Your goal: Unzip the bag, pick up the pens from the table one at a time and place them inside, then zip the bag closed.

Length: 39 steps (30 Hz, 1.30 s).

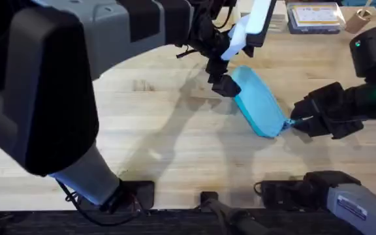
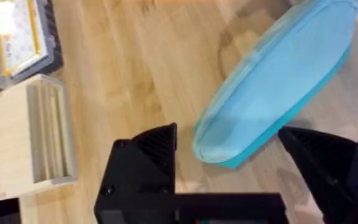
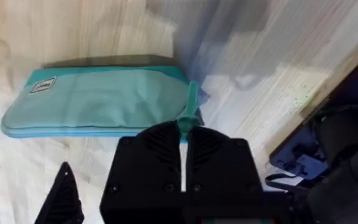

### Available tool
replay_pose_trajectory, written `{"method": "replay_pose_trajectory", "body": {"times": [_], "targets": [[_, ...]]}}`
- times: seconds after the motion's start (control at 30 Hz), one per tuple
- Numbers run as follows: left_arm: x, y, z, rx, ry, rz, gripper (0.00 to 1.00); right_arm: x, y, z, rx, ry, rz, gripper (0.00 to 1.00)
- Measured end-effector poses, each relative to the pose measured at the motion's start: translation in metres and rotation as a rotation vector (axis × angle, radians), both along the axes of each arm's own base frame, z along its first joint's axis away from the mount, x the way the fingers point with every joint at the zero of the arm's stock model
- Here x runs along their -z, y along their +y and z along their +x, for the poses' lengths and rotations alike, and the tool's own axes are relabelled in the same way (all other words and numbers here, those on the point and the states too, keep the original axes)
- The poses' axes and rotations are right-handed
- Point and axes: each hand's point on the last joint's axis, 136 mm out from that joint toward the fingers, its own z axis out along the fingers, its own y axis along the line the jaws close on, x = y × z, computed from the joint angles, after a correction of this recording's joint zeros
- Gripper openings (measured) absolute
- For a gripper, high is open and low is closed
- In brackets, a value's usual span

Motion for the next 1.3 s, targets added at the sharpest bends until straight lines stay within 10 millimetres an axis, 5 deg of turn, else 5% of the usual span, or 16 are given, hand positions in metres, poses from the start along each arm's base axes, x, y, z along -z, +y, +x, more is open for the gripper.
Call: {"method": "replay_pose_trajectory", "body": {"times": [0.57,1.3], "targets": [[0.007,-0.024,-0.008,0.013,-0.106,0.069,0.993,0.000,0.000,0.000,0.000,0.001,0.000,0.034],[0.009,-0.020,-0.005,-0.005,-0.107,0.085,0.993,0.000,0.000,0.000,-0.003,0.001,-0.001,0.034]]}}
